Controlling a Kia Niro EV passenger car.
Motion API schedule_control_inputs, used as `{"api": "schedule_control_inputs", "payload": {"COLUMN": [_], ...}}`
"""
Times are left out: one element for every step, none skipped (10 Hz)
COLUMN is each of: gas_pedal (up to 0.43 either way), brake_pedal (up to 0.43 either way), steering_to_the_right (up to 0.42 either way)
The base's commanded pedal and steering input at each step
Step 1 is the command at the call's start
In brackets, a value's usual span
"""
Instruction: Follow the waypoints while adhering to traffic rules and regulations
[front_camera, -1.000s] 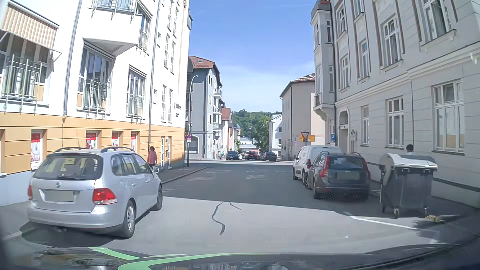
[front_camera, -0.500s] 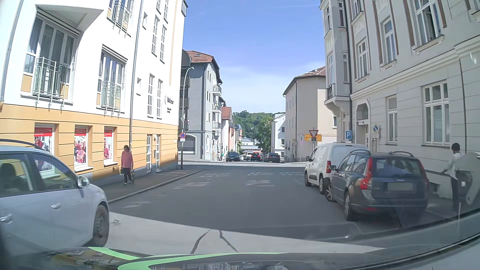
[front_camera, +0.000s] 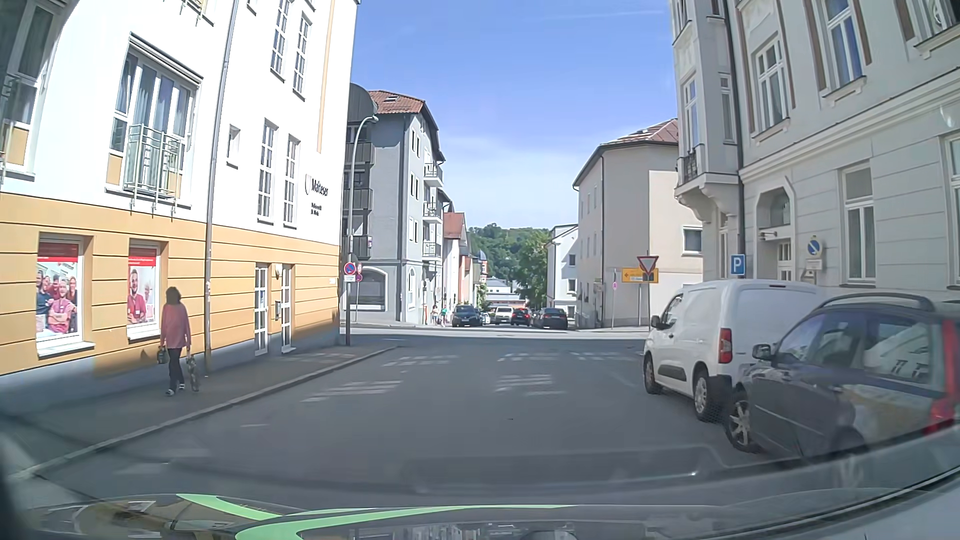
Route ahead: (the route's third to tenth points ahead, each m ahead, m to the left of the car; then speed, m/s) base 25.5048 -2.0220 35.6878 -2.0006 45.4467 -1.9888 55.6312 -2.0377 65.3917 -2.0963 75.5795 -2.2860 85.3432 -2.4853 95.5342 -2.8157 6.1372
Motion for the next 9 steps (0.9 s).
{"api": "schedule_control_inputs", "payload": {"gas_pedal": [0.0,0.0,0.0,0.0,0.0,0.0,0.0,0.0,0.0], "brake_pedal": [0.146,0.146,0.146,0.146,0.146,0.146,0.146,0.146,0.152], "steering_to_the_right": [-0.007,-0.006,-0.005,0.0,0.004,0.007,0.007,0.008,0.012]}}
